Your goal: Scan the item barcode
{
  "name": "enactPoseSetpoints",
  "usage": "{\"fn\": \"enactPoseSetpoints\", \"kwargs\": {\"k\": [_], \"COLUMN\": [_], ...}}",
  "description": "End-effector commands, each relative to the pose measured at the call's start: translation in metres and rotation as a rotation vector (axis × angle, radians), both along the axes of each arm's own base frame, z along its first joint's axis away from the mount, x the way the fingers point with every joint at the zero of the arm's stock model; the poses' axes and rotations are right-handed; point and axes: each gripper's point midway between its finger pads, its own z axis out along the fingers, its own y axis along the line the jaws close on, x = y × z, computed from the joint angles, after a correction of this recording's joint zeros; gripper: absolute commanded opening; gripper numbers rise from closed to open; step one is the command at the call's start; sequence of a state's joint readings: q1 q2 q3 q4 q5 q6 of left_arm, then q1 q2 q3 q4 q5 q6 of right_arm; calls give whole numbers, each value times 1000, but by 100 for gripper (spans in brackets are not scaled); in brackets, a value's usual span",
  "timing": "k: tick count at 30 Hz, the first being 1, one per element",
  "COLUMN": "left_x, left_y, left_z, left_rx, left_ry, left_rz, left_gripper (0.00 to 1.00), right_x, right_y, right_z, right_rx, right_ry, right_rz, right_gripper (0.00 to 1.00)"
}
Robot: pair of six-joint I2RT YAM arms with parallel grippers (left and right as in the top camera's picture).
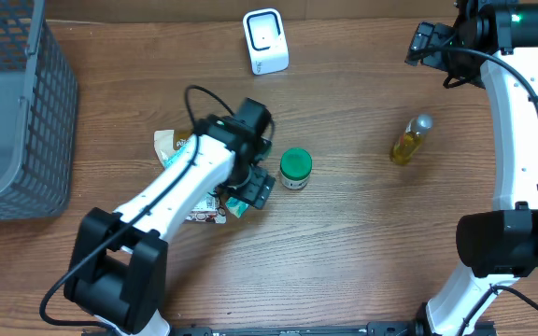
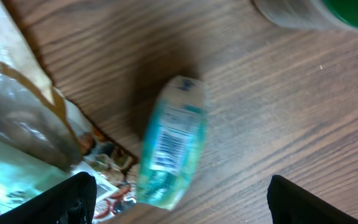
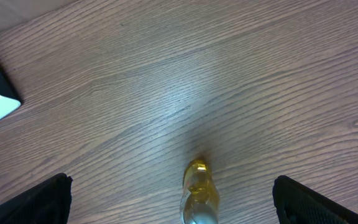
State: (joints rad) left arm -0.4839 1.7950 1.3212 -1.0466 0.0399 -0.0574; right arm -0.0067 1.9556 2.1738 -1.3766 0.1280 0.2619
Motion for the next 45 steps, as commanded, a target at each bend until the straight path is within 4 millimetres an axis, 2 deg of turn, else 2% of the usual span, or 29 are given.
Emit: {"fn": "enactPoseSetpoints", "kwargs": {"k": [1,3,5,12,13,15,16,18,24,29,38,41,45], "left_x": [13,19,24,42,43,43,42,39,23,16,-1,-6,-9], "left_y": [-5,-3,0,-2,-2,-2,-2,-1,5,7,-3,-6,-3], "left_z": [18,19,20,23,23,23,22,22,16,4,-19,-25,-31], "left_rx": [-123,-148,-153,-171,-173,-173,-171,-166,-142,-135,-125,-107,-75], "left_ry": [-28,-36,-49,-120,-125,-124,-119,-104,-40,-21,-4,-7,-14], "left_rz": [11,30,42,48,47,47,47,49,59,77,30,9,14], "left_gripper": [89,92,100,100,98,84,77,73,75,75,77,76,68], "right_x": [1,1,1,1,1,1,1,1,1,1,1,1,1], "right_y": [-3,-3,-3,-3,-3,-3,-3,-3,-3,-3,-3,-3,-3], "right_z": [8,8,8,8,8,8,8,8,8,8,8,8,8], "right_rx": [-1,-2,-2,-1,-1,-1,-1,-1,-1,-2,-1,-1,-1], "right_ry": [-24,-24,-24,-24,-24,-24,-24,-24,-24,-24,-24,-24,-24], "right_rz": [-6,-6,-6,-6,-6,-6,-6,-6,-6,-6,-6,-6,-6], "right_gripper": [100,100,100,100,100,100,100,100,100,100,100,100,100]}}
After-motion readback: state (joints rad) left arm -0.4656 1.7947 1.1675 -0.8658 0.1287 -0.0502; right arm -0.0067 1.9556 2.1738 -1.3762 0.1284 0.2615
